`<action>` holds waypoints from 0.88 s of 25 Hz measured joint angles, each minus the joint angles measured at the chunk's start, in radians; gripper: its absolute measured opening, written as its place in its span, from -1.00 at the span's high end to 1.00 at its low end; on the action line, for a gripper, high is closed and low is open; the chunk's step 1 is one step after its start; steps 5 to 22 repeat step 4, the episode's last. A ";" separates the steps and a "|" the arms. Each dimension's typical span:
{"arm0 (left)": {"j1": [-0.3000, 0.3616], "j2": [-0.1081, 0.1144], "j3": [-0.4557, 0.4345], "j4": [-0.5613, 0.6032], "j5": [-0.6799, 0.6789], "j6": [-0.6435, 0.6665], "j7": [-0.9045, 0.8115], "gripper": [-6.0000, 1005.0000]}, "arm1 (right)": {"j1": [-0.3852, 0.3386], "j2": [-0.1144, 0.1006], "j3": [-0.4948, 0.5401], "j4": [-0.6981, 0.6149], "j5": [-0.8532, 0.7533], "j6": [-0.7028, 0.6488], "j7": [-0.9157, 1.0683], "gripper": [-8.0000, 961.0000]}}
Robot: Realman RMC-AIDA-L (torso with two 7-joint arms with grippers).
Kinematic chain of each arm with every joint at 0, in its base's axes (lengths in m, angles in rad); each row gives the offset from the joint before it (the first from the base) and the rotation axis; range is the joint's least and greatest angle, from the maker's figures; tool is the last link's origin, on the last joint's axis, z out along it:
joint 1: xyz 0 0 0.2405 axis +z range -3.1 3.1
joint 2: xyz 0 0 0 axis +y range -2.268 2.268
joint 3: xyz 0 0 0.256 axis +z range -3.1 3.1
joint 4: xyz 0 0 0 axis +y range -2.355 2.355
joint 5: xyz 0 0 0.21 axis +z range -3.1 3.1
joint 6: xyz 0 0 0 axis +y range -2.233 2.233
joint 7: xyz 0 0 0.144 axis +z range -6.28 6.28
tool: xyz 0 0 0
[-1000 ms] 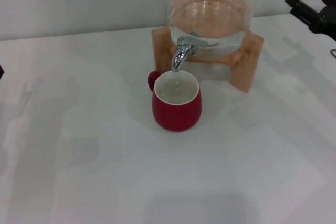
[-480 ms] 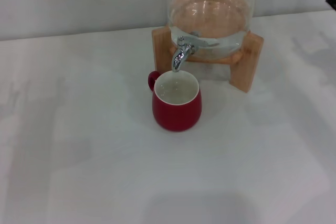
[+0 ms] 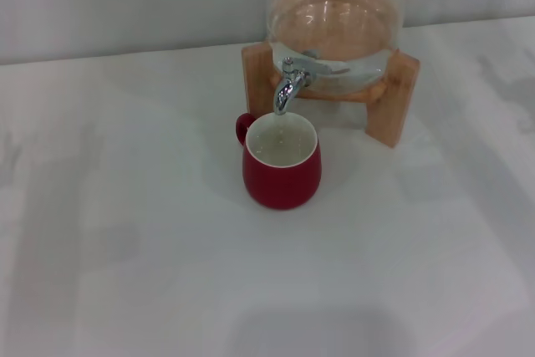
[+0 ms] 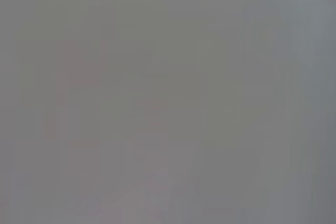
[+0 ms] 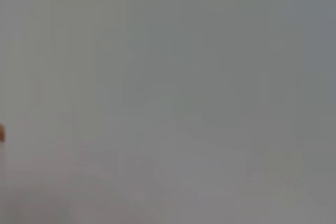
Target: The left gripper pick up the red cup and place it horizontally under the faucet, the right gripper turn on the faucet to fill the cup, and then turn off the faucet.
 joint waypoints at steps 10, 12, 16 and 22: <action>0.003 -0.001 0.000 0.004 -0.019 0.001 -0.001 -0.76 | 0.001 0.000 0.025 0.003 0.000 0.002 0.000 -0.81; 0.003 -0.001 0.000 0.004 -0.019 0.001 -0.001 -0.76 | 0.001 0.000 0.025 0.003 0.000 0.002 0.000 -0.81; 0.003 -0.001 0.000 0.004 -0.019 0.001 -0.001 -0.76 | 0.001 0.000 0.025 0.003 0.000 0.002 0.000 -0.81; 0.003 -0.001 0.000 0.004 -0.019 0.001 -0.001 -0.76 | 0.001 0.000 0.025 0.003 0.000 0.002 0.000 -0.81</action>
